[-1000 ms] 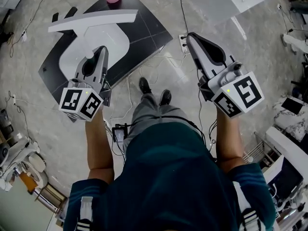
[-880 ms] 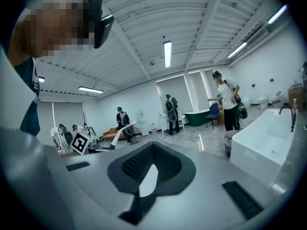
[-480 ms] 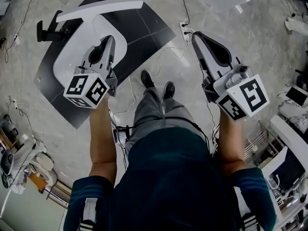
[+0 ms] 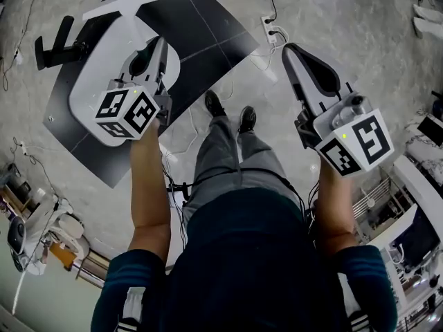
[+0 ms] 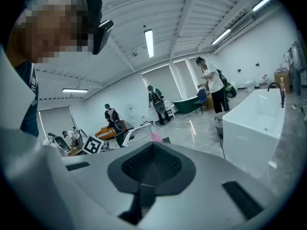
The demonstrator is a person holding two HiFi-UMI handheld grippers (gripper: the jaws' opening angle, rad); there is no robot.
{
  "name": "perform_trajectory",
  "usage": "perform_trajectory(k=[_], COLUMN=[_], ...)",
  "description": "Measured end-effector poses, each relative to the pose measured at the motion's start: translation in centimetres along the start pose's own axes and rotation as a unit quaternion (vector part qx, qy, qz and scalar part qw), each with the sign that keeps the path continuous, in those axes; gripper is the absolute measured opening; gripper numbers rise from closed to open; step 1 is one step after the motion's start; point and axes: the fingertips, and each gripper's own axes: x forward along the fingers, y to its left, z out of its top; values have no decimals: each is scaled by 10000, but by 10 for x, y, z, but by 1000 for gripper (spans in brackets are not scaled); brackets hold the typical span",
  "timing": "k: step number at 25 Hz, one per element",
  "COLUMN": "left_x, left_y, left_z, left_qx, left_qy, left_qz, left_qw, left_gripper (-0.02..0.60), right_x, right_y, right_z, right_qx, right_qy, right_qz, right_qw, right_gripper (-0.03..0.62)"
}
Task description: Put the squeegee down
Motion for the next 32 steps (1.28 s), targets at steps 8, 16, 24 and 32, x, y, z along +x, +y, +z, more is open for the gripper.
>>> perform_trajectory(k=[8,16,24,32], left_x=[39,72,91,102], left_y=[18,36,48,52], left_z=[-30,-60,-81,-91], left_qx=[-111,-184,-180,-87], left_qy=[386,734,1017,1149], left_qz=[28,192,352,511], left_qw=[9992,9969,9940,9920], left_gripper=[3,3,3,3], right_x=[6,10,9,4], right_y=[-18,-33,-42,-46], right_z=[-22,-37,-50,-53], right_qx=[214,369,482,531], right_qy=[159,263,352,349], right_qz=[-157,-266,-354,-399], right_qw=[9995,9986,9976,9972], right_gripper=[5,5,5,5])
